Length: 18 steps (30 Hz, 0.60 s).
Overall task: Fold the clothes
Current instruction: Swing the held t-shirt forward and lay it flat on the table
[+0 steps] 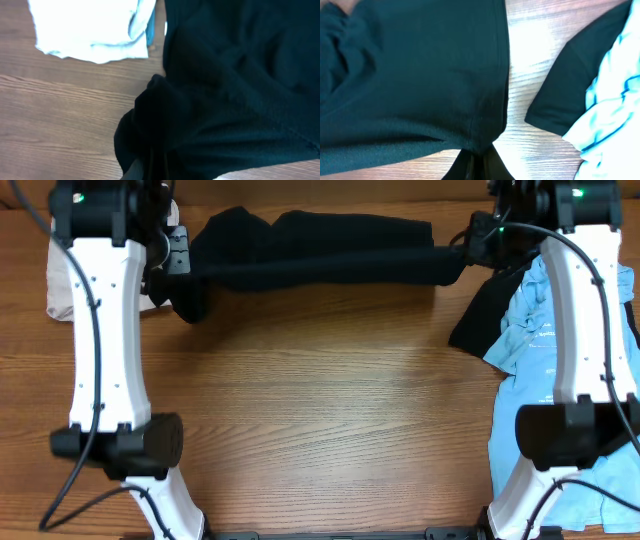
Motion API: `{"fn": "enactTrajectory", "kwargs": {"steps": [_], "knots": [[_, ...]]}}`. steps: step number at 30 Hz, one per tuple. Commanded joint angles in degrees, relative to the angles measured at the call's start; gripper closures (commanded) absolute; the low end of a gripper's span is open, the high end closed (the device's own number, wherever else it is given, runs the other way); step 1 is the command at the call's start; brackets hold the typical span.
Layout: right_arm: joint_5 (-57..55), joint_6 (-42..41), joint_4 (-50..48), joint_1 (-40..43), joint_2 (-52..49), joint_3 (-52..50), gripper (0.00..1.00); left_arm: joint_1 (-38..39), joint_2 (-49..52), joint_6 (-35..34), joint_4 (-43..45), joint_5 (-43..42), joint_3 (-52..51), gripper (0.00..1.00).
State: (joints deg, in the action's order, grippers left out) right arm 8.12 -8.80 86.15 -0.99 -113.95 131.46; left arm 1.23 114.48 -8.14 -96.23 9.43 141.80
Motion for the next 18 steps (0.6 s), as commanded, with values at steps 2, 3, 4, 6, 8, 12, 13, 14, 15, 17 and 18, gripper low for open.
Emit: {"fn": "enactTrajectory", "kwargs": {"steps": [2, 3, 4, 6, 8, 12, 13, 14, 15, 17, 18], "knots": [[-3.56, 0.17, -3.06, 2.25, 10.01, 0.94, 0.96, -1.66, -10.03, -1.31, 3.61, 4.85, 0.76, 0.96], [-3.54, 0.28, -3.98, 2.25, 12.0, 0.96, 0.96, -1.64, -11.82, -1.31, 5.16, 5.97, 0.79, 0.96], [-3.58, 0.31, -4.7, 2.25, 14.01, 0.98, 0.96, -1.64, -13.6, -1.31, 6.54, 6.62, 0.83, 0.96], [-4.31, 0.31, -5.62, 2.25, 18.38, 0.98, 0.96, -1.62, -17.29, -1.29, 9.05, 7.63, 0.87, 0.96], [-5.68, 0.28, -6.08, 2.25, 22.82, 0.98, 0.96, -1.62, -21.16, -1.01, 11.47, 7.72, 0.87, 0.96], [-9.35, 0.31, -6.25, 2.25, 31.36, 0.98, 0.96, -1.62, -28.06, 0.72, 15.67, 7.72, 0.87, 0.96], [-10.19, 0.31, -6.36, 2.25, 33.24, 0.98, 0.96, -1.64, -29.62, 1.14, 16.72, 7.78, 0.87, 0.96], [-10.91, 0.31, -6.51, 2.25, 34.99, 0.98, 0.96, -1.64, -31.04, 1.73, 17.73, 7.93, 0.87, 0.96], [-11.47, 0.31, -6.84, 2.25, 36.52, 0.98, 0.96, -1.64, -32.24, 1.99, 18.71, 8.46, 0.87, 0.96], [-12.55, 0.31, -7.85, 2.25, 38.97, 0.98, 0.96, -1.64, -33.99, 2.12, 20.37, 10.38, 0.87, 0.96], [-13.11, 0.33, -8.48, 2.25, 39.8, 0.98, 0.96, -1.64, -34.53, 2.45, 21.18, 11.1, 0.87, 0.96]]}}
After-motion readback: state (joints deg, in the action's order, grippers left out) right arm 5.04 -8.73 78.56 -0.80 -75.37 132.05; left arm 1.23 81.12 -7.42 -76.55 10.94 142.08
